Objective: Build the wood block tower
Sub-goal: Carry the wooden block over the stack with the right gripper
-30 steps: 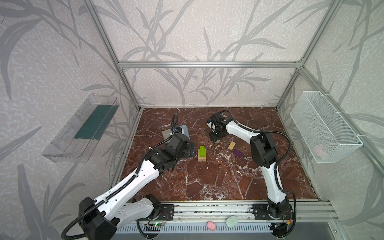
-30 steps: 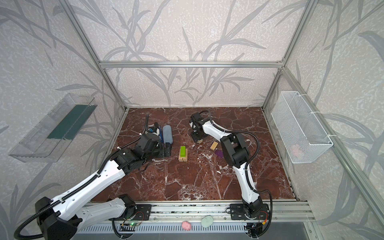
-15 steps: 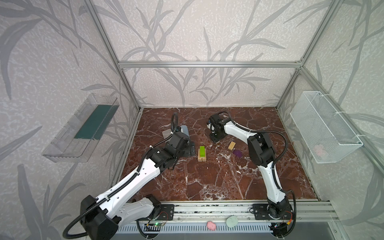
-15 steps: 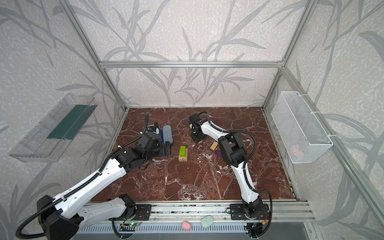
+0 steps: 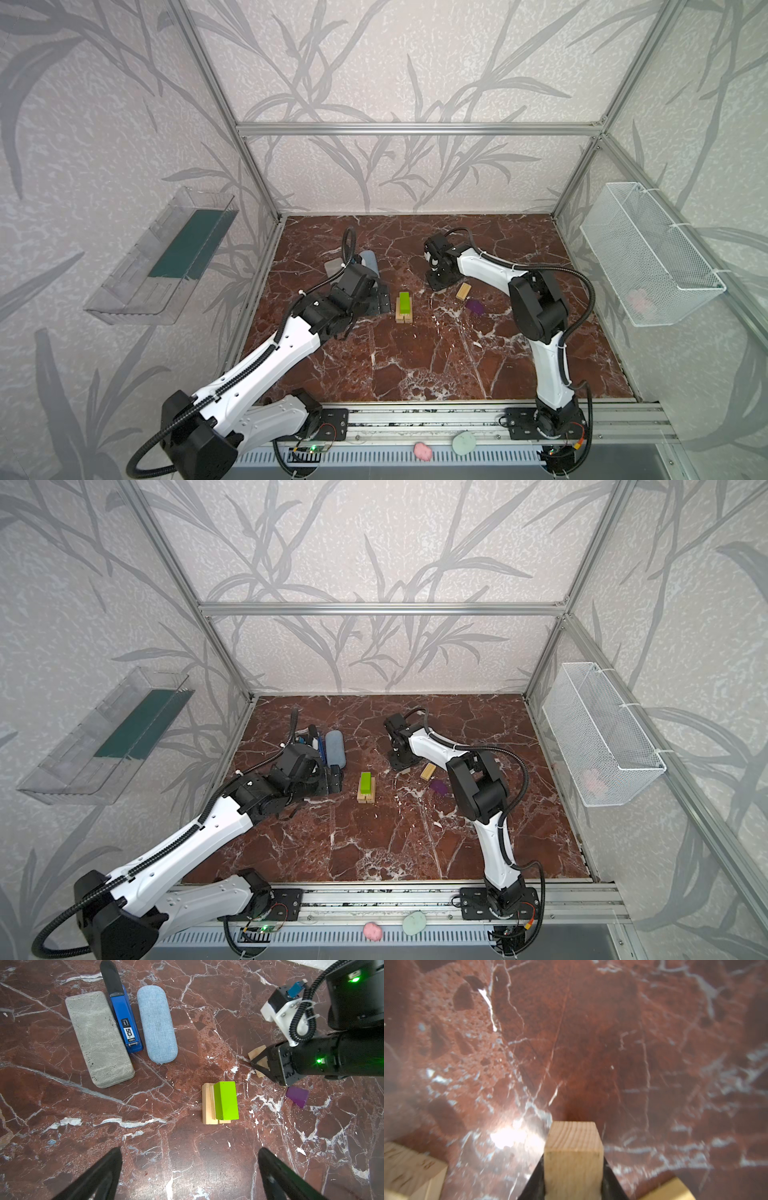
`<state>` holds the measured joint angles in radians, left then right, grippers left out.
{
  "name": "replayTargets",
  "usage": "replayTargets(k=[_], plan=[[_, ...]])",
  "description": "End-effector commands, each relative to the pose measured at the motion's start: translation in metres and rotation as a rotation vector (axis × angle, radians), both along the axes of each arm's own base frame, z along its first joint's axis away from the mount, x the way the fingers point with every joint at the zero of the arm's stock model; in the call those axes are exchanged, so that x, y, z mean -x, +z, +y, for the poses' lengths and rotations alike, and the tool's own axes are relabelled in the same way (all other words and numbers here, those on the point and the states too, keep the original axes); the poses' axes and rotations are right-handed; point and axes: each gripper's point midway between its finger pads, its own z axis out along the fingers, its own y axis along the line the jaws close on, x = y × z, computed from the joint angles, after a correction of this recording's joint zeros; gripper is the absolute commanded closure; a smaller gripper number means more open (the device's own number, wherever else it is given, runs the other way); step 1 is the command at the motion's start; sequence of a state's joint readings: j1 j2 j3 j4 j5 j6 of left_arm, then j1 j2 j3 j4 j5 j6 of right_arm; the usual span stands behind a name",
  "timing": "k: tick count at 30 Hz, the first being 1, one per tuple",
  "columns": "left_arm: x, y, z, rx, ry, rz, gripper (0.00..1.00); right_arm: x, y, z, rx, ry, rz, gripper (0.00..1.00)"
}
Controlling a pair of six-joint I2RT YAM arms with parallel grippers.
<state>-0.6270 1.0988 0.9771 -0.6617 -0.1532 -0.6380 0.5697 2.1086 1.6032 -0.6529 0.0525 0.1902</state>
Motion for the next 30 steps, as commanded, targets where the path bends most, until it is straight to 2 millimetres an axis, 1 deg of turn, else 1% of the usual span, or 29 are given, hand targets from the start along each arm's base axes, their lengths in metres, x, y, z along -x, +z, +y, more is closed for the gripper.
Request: replayTargets(k=[1, 6, 11, 15, 16, 17, 20, 23, 26, 30], plan=[[0.004, 0.008, 0.003, 0.013, -0.007, -0.005, 0.00, 0.005, 0.041, -0.004, -0.064, -0.102, -0.048, 0.88], [0.010, 0.006, 0.006, 0.024, -0.009, 0.003, 0.00, 0.027, 0.060, -0.017, -0.061, -0.224, -0.028, 0.88], [0.015, 0.003, 0.007, 0.063, -0.012, -0.017, 0.00, 0.053, 0.087, -0.020, -0.034, -0.291, -0.053, 0.88], [0.021, -0.002, 0.008, 0.085, -0.021, 0.002, 0.00, 0.074, 0.101, -0.009, -0.063, -0.314, -0.074, 0.87], [0.022, -0.002, 0.009, 0.084, -0.023, -0.001, 0.00, 0.078, 0.106, -0.006, -0.066, -0.309, -0.080, 0.87], [0.023, -0.001, 0.011, 0.083, -0.023, -0.009, 0.01, 0.081, 0.113, -0.005, -0.078, -0.344, -0.092, 0.87], [0.026, -0.002, 0.017, 0.091, -0.004, -0.021, 0.00, 0.094, 0.129, 0.001, -0.048, -0.359, -0.142, 0.87], [0.031, -0.004, 0.019, 0.098, -0.004, -0.018, 0.01, 0.105, 0.136, 0.013, -0.054, -0.361, -0.145, 0.87], [0.031, -0.006, 0.027, 0.082, 0.021, -0.034, 0.01, 0.113, 0.136, 0.026, -0.059, -0.365, -0.141, 0.87], [0.031, -0.010, 0.038, 0.061, 0.059, -0.041, 0.01, 0.115, 0.137, 0.044, -0.052, -0.367, -0.136, 0.87]])
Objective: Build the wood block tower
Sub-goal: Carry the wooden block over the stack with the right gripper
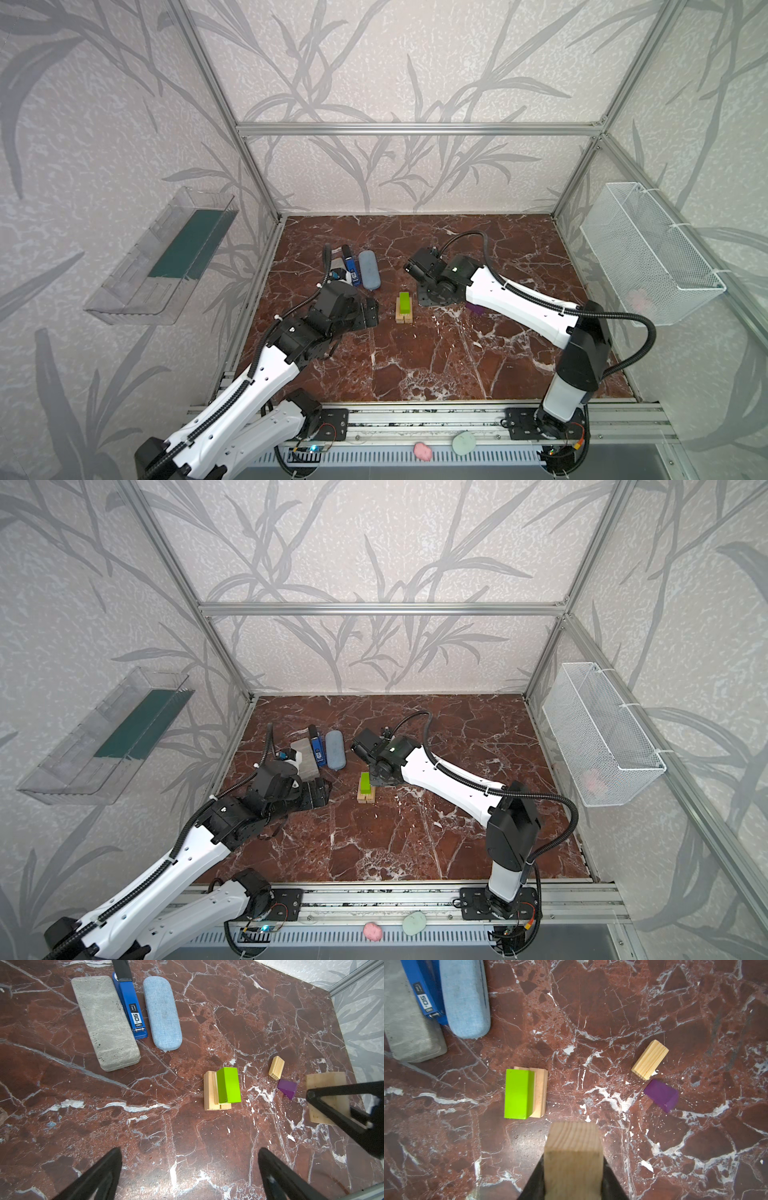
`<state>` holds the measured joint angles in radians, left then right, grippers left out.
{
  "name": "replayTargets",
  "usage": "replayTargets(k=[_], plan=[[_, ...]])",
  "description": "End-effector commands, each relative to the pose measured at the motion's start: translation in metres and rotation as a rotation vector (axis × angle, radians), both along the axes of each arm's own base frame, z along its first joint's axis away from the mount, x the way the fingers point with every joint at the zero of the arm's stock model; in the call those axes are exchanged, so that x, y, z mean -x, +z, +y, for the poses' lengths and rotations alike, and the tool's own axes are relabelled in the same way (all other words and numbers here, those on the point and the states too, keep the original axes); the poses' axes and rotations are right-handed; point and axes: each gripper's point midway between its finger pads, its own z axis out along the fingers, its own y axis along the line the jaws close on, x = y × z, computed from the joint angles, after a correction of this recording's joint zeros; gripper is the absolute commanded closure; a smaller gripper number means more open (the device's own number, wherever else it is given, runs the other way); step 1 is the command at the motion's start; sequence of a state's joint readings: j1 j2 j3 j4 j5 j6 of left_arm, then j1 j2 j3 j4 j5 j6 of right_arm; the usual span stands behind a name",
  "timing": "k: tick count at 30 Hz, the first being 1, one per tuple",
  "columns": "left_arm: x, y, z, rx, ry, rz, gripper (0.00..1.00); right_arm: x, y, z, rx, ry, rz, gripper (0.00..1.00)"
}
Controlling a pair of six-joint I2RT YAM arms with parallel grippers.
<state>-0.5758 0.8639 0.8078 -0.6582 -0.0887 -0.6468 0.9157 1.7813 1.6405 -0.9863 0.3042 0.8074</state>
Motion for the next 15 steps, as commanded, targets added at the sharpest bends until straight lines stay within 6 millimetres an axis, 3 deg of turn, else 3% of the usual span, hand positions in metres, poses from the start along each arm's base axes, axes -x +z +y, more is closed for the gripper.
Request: replayTargets(k=[1, 7, 15], plan=[[-0.002, -0.003, 0.013, -0.028, 0.052, -0.007, 0.01, -0.003, 0.004, 0.005, 0.023, -0.057, -0.016, 0.87], [0.000, -0.005, 0.026, -0.043, 0.108, -0.006, 0.01, -0.004, -0.006, 0.037, 0.000, -0.030, -0.005, 0.87], [0.000, -0.011, 0.037, -0.046, 0.158, -0.006, 0.01, -0.012, -0.035, 0.062, 0.013, -0.007, 0.046, 0.87]])
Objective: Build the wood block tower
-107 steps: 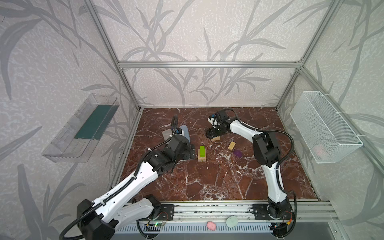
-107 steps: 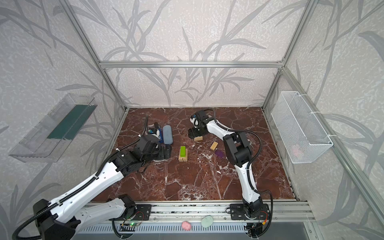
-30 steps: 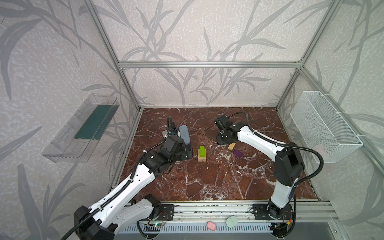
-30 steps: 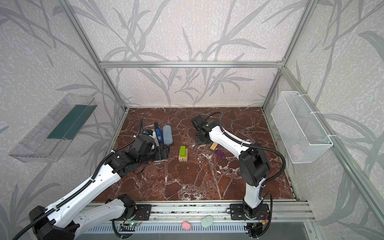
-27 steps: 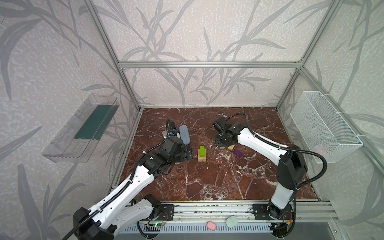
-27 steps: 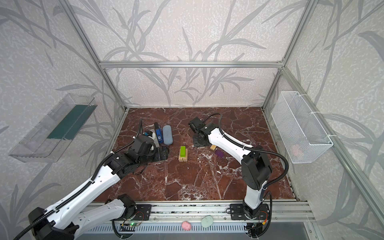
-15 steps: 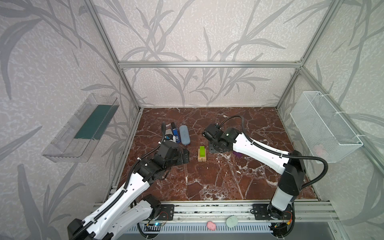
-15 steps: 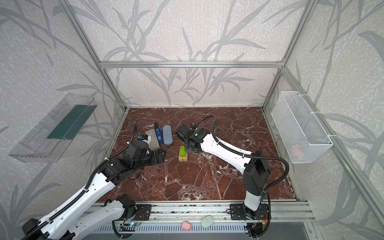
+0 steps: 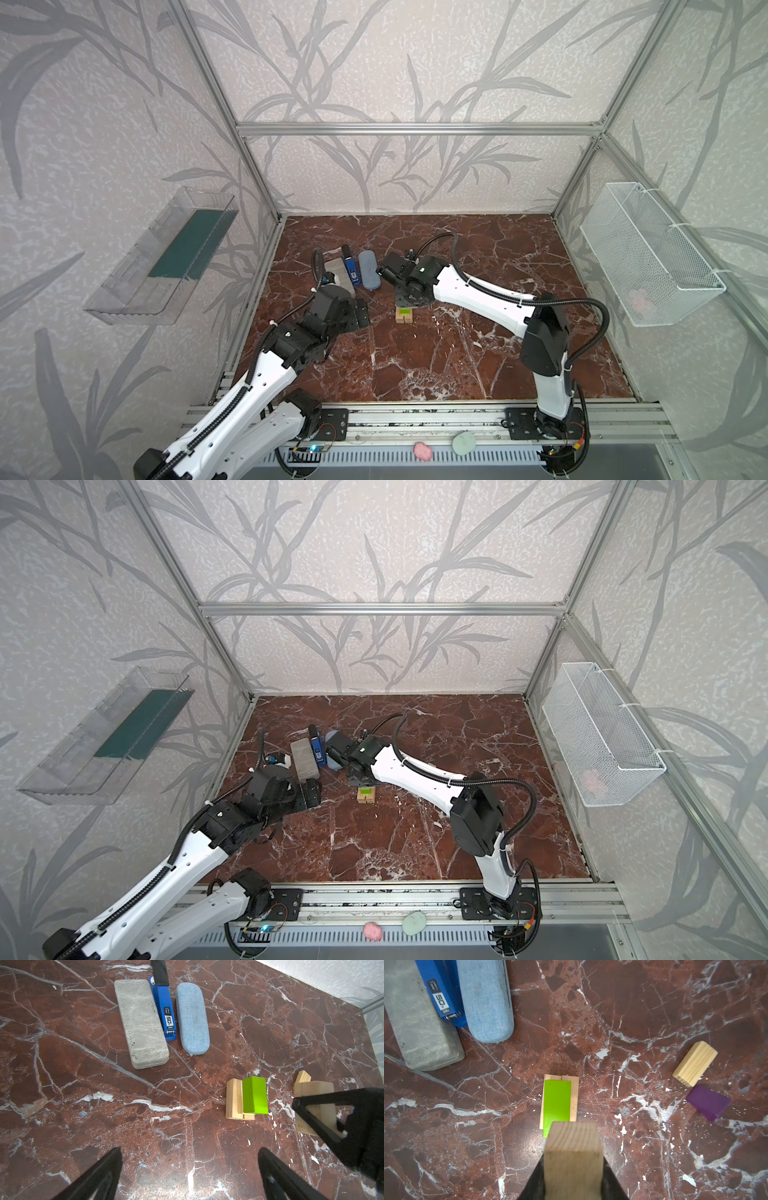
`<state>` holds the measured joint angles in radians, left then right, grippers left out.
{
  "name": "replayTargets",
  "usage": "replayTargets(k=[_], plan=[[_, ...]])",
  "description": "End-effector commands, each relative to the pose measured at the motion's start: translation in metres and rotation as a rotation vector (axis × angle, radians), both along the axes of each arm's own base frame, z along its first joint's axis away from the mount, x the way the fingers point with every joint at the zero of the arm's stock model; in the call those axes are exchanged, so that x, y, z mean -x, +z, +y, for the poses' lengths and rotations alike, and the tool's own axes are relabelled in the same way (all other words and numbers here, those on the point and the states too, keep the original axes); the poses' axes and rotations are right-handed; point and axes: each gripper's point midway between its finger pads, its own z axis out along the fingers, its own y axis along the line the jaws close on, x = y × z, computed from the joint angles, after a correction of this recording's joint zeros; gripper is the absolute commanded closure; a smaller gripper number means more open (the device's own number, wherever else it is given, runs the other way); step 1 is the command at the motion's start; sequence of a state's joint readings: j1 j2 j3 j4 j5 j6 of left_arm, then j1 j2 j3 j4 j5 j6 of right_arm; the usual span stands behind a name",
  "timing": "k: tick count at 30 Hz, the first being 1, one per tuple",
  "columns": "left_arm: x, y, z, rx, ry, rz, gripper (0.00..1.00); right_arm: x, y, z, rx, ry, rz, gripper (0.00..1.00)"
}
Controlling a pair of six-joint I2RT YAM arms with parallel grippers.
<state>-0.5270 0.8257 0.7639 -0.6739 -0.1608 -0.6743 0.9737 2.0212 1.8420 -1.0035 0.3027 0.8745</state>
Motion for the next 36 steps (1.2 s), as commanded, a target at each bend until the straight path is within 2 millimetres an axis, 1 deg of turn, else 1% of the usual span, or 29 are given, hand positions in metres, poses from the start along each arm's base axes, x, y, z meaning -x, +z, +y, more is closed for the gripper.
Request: replayTargets(k=[1, 5, 9, 15, 20, 34, 36], plan=[[0.000, -0.001, 0.008, -0.007, 0.041, -0.002, 0.01, -0.004, -0.001, 0.006, 0.003, 0.000, 0.015, 0.87], [0.000, -0.002, 0.008, -0.003, 0.040, 0.000, 0.00, -0.007, -0.011, 0.015, 0.012, 0.025, 0.034, 0.87], [-0.001, -0.003, 0.009, -0.007, 0.045, 0.004, 0.01, -0.009, -0.024, 0.015, 0.042, 0.020, 0.073, 0.87], [-0.002, -0.002, 0.009, -0.004, 0.044, -0.001, 0.01, -0.012, -0.032, 0.019, 0.041, 0.022, 0.081, 0.87], [-0.004, -0.002, 0.008, -0.004, 0.043, 0.005, 0.01, -0.016, -0.033, 0.012, 0.062, 0.010, 0.073, 0.87], [-0.007, -0.002, 0.006, 0.007, 0.042, 0.011, 0.01, -0.024, -0.035, 0.015, 0.029, 0.018, 0.077, 0.86], [-0.007, -0.003, 0.006, 0.009, 0.045, 0.014, 0.01, -0.025, -0.034, 0.018, 0.015, 0.023, 0.075, 0.86]])
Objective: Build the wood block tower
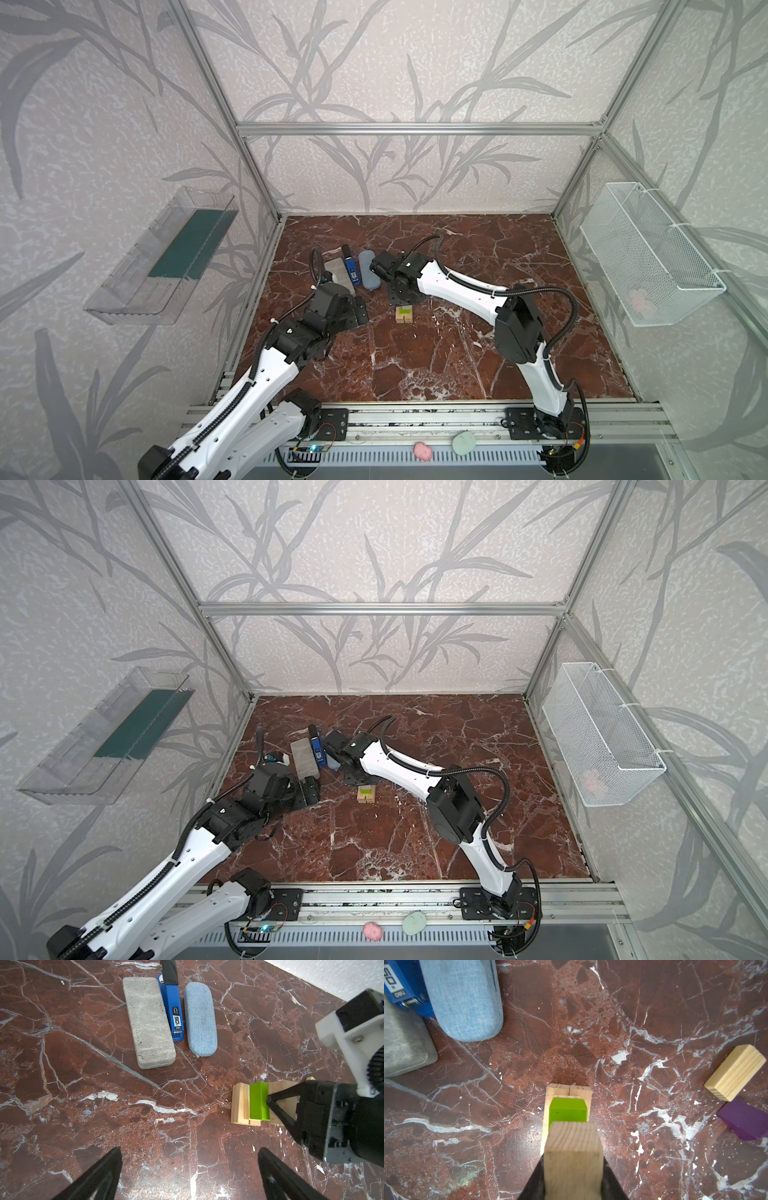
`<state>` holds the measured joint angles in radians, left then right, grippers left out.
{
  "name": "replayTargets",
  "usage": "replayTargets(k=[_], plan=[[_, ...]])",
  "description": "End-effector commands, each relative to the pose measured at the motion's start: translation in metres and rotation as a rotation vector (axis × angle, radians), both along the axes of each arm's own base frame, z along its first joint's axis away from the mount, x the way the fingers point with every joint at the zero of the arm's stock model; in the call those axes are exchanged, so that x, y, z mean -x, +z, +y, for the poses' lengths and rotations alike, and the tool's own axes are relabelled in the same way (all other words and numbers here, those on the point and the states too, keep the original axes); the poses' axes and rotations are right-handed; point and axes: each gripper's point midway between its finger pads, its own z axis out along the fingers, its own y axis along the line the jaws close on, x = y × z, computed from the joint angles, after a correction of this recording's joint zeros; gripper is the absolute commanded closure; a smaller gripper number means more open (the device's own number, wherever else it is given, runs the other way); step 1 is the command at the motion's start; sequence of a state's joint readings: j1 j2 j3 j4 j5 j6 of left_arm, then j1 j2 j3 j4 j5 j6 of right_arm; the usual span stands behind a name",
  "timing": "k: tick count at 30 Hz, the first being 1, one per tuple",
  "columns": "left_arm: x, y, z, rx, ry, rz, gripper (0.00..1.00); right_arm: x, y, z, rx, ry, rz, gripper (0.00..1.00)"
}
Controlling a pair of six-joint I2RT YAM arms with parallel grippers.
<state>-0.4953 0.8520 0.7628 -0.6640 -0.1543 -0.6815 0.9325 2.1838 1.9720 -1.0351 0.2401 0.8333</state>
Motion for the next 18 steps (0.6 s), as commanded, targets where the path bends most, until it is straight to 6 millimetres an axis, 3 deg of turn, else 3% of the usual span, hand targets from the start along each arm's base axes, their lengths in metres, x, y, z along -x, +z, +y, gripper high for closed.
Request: replayTargets(k=[1, 18], plan=[[-0.0016, 0.0029, 0.0005, 0.010, 0.011, -0.004, 0.00, -0.0053, 0.0035, 0.0055, -0.019, 0.008, -0.009, 0.86], [-0.0003, 0.0042, 0.0009, 0.019, 0.011, -0.005, 0.01, -0.0090, 0.0006, 0.0029, -0.013, -0.014, -0.019, 0.84]])
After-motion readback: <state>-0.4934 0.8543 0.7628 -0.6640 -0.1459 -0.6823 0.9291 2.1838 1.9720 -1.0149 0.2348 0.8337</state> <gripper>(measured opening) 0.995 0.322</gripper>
